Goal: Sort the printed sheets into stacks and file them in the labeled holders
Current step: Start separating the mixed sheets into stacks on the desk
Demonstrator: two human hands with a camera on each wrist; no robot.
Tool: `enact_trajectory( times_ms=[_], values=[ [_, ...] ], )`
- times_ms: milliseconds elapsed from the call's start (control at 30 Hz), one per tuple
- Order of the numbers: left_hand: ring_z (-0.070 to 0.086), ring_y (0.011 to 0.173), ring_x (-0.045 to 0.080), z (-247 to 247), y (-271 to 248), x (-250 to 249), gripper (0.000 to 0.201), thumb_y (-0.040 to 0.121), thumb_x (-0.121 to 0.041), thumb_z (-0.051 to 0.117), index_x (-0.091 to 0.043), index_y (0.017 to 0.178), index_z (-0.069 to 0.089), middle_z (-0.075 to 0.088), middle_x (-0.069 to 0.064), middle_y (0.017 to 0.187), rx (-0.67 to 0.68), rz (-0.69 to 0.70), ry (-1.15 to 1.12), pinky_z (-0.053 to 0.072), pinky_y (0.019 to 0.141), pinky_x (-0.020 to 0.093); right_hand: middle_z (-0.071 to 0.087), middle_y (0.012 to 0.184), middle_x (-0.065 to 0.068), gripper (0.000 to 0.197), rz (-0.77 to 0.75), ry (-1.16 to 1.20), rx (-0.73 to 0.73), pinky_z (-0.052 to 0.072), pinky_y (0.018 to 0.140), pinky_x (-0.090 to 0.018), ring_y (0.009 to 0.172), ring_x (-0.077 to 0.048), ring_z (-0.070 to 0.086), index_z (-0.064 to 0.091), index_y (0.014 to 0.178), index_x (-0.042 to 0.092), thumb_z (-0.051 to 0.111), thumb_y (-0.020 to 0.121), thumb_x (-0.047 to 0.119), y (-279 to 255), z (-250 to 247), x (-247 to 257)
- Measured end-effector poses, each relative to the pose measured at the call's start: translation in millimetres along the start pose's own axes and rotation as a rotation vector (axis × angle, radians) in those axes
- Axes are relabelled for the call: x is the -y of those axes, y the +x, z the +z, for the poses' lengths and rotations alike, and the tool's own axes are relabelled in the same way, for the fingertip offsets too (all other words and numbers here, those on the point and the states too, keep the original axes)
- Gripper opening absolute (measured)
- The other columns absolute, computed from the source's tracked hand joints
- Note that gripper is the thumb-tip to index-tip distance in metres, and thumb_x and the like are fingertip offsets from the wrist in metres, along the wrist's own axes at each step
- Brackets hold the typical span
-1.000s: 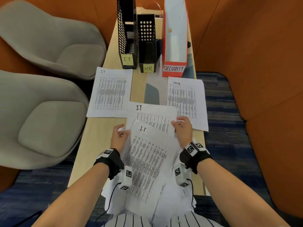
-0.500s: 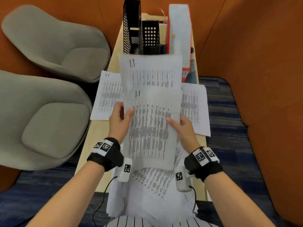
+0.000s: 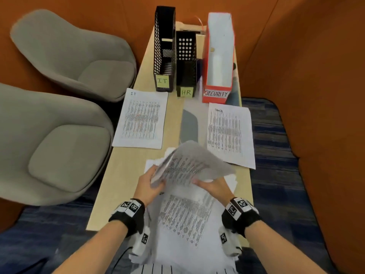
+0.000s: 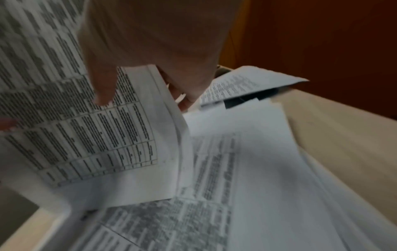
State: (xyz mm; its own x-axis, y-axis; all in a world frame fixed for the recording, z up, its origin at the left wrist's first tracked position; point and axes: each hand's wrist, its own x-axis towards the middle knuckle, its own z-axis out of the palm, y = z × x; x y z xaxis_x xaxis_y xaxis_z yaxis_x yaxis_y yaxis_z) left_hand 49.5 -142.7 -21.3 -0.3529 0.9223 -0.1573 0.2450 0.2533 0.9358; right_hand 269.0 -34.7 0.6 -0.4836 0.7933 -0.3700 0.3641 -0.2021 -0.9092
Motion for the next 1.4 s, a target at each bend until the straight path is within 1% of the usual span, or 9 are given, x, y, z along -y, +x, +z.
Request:
enact_trajectory(
  times_ms=[200,367,533,700,833,933,1067,1200,1400],
  values=[
    [0.056,0.080,0.018,-6,30,-11,0.014,0.083,-0.029,0.068,-0.033,0.082,0.054,0.061,-0.005,0.083,-0.352,-0.132,-0.147,0.046,0.071,0.030,0.070,0.115,0.002,0.045,0.098,0.167,-0.081,0.051,0.097,-0.040,0.111,-0.019,0.065,0.062,0.123,0.019,0.075,0.083,0.032,27,22,1],
    [0.065,0.104,0.021,-36,58,-14,0.032,0.088,-0.032,0.063,-0.011,0.112,0.065,0.069,0.005,0.111,-0.050,-0.336,-0.162,0.049,0.095,0.038,0.066,0.121,0.004,0.049,0.079,0.436,-0.121,0.046,0.098,-0.034,0.116,-0.015,0.059,0.056,0.130,0.020,0.070,0.086,0.036,63,17,44],
    [0.067,0.096,0.021,-48,78,-10,0.024,0.089,-0.030,0.061,-0.016,0.108,0.065,0.071,0.001,0.101,-0.275,-0.365,-0.221,0.055,0.084,0.038,0.068,0.118,-0.003,0.031,0.263,0.147,0.266,0.055,0.092,-0.044,0.101,-0.024,0.069,0.060,0.116,0.021,0.070,0.087,0.014,80,38,46],
    [0.072,0.069,0.022,-62,95,5,0.024,0.091,-0.003,0.052,-0.002,0.115,0.052,0.068,0.015,0.100,-0.041,-0.546,-0.162,0.054,0.050,0.026,0.064,0.122,-0.007,0.037,0.317,0.256,0.155,0.058,0.080,-0.033,0.084,-0.026,0.073,0.050,0.134,0.005,0.053,0.099,0.015,100,58,39],
    [0.061,0.040,0.009,-86,126,26,0.015,0.095,-0.001,0.039,0.003,0.104,0.050,0.066,0.016,0.085,-0.261,-0.594,-0.064,0.050,0.040,0.020,0.058,0.130,-0.011,0.066,0.275,-0.438,0.341,0.057,0.076,-0.032,0.087,-0.021,0.065,0.040,0.143,0.009,0.070,0.087,0.028,121,63,40],
    [0.061,0.056,0.025,-113,151,55,0.027,0.091,0.002,0.036,0.008,0.110,0.054,0.066,0.023,0.088,-0.401,-0.657,-0.043,0.051,0.043,0.026,0.036,0.147,-0.014,0.105,0.290,-1.058,0.387,0.049,0.095,-0.047,0.124,-0.035,0.049,0.022,0.149,0.020,0.086,0.067,0.035,125,53,14],
    [0.064,0.076,0.036,-132,166,70,0.030,0.088,0.004,0.041,0.011,0.113,0.055,0.063,0.026,0.089,-0.469,-0.723,0.010,0.055,0.078,0.051,0.005,0.156,-0.014,0.143,0.338,-1.013,0.427,0.046,0.097,-0.056,0.129,-0.045,0.044,0.001,0.150,0.040,0.093,0.041,0.049,113,51,-30],
    [0.058,0.063,0.031,-131,169,52,0.029,0.093,0.002,0.043,0.011,0.119,0.053,0.062,0.022,0.094,-0.422,-0.723,0.012,0.050,0.054,0.028,0.013,0.153,-0.013,0.130,0.291,-0.991,0.291,0.048,0.097,-0.050,0.122,-0.042,0.052,0.006,0.149,0.031,0.094,0.054,0.029,109,50,-44],
    [0.057,0.117,0.026,-122,176,46,0.046,0.095,-0.039,0.050,-0.001,0.121,0.058,0.062,0.013,0.124,-0.167,-0.778,0.312,0.043,0.095,0.025,0.026,0.139,-0.011,0.116,0.281,-0.997,0.250,0.052,0.088,-0.045,0.110,-0.039,0.058,0.016,0.142,0.020,0.093,0.056,0.027,107,51,-42]
  ],
)
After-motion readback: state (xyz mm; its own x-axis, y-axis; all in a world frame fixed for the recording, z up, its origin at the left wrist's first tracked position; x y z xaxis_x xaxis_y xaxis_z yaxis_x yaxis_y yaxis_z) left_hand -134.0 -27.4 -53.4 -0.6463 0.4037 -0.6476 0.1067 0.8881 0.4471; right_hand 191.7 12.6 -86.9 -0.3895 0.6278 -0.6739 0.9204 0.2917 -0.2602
